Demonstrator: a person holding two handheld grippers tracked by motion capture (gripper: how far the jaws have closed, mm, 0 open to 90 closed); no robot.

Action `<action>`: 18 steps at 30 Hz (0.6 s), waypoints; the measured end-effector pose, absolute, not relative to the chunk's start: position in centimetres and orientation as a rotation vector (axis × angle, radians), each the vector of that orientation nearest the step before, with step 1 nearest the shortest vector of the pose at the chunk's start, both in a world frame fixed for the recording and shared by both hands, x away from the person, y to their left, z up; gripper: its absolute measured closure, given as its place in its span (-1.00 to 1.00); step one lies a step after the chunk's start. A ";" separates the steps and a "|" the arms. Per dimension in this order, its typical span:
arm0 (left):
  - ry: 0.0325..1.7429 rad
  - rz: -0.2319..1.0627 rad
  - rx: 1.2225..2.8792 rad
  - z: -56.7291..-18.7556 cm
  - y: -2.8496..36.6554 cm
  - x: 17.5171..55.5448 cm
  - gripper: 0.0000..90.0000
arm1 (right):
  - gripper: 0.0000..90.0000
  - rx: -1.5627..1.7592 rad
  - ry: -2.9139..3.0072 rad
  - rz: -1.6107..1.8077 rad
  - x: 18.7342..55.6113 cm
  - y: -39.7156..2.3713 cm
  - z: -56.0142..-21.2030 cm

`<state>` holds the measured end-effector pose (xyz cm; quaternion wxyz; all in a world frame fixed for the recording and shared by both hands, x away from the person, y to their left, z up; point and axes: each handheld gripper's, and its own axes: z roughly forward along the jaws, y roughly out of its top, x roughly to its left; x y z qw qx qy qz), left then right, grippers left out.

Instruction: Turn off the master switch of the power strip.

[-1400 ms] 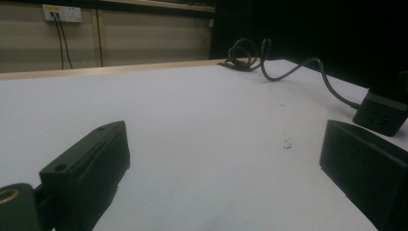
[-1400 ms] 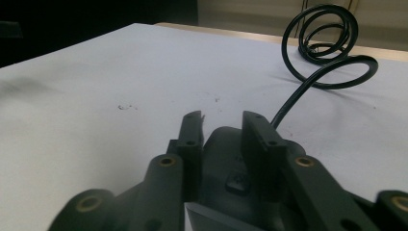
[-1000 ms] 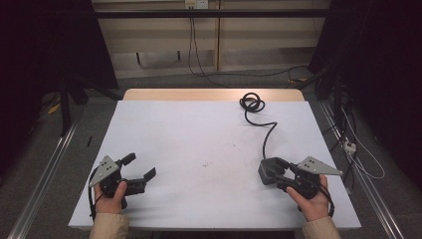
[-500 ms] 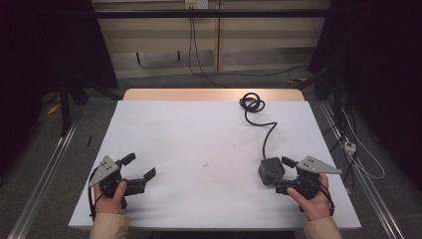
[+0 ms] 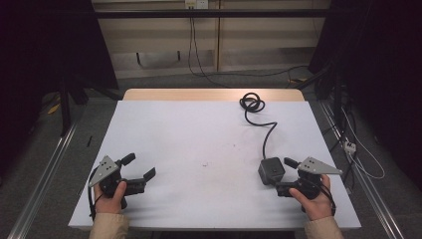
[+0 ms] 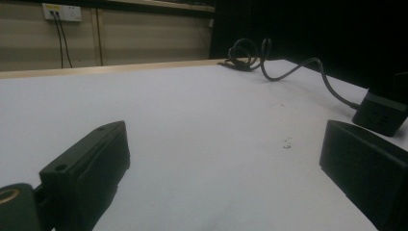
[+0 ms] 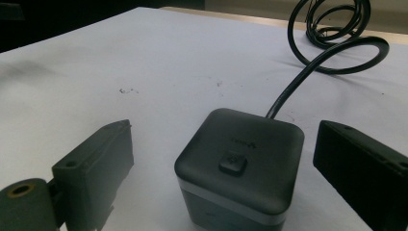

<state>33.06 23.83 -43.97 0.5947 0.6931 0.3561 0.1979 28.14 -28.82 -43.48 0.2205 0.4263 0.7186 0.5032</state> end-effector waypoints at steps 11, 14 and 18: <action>0.828 0.459 1.610 -44.0 23.8 33.0 -0.93 | -0.86 1.171 1.989 1.376 27.9 -29.5 -43.9; 0.828 0.459 1.610 -44.0 23.8 33.0 -0.93 | -0.86 1.168 1.991 1.369 27.9 -29.7 -44.0; 0.827 0.460 1.613 -44.0 23.8 33.0 -0.93 | -0.86 1.166 1.988 1.371 27.8 -29.9 -44.1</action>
